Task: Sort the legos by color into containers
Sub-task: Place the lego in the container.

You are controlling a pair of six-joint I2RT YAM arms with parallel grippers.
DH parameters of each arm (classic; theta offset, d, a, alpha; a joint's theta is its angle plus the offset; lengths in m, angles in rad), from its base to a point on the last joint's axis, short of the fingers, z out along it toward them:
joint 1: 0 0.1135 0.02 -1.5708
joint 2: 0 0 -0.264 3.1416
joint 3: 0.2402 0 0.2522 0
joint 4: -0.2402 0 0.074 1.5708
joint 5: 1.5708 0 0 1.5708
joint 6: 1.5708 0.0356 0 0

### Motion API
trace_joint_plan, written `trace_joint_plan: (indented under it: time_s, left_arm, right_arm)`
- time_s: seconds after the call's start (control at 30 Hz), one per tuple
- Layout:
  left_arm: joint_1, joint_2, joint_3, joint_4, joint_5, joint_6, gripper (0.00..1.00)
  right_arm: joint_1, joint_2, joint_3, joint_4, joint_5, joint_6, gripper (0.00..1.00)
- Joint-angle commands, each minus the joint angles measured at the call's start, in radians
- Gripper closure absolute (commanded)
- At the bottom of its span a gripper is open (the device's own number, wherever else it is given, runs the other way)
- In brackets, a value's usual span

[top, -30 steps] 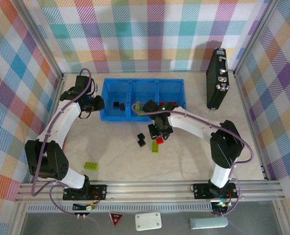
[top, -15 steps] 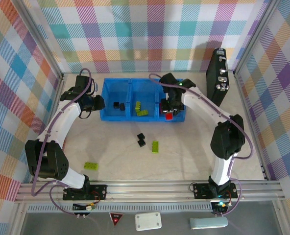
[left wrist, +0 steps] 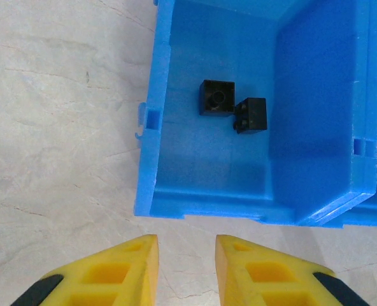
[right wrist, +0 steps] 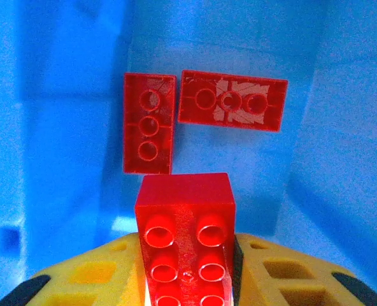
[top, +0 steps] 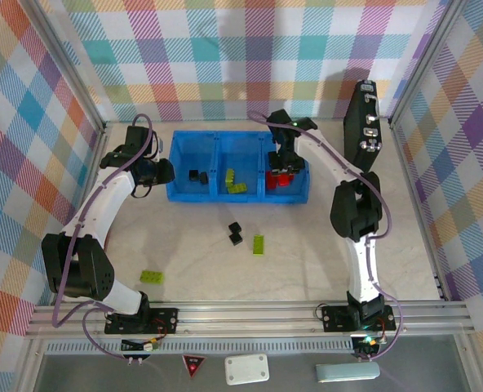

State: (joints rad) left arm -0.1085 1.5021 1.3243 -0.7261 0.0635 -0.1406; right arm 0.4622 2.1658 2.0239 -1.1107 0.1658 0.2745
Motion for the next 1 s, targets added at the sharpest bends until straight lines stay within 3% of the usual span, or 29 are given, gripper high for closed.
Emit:
trace_joint_plan:
  time_s: [0.0,0.67,0.97]
  left_arm:
    - [0.012,-0.033,-0.012,0.005,0.014,0.016,0.70]
    - [0.012,-0.031,-0.009,0.002,0.019,0.018,0.70]
    - [0.012,-0.029,-0.008,0.000,0.016,0.019,0.70]
  right_arm:
    - [-0.013,0.051,0.053,-0.045,0.012,-0.030,0.63]
    - [-0.040,0.185,0.062,-0.038,-0.020,-0.036,0.63]
    - [-0.051,0.259,0.154,-0.040,-0.038,-0.033,0.63]
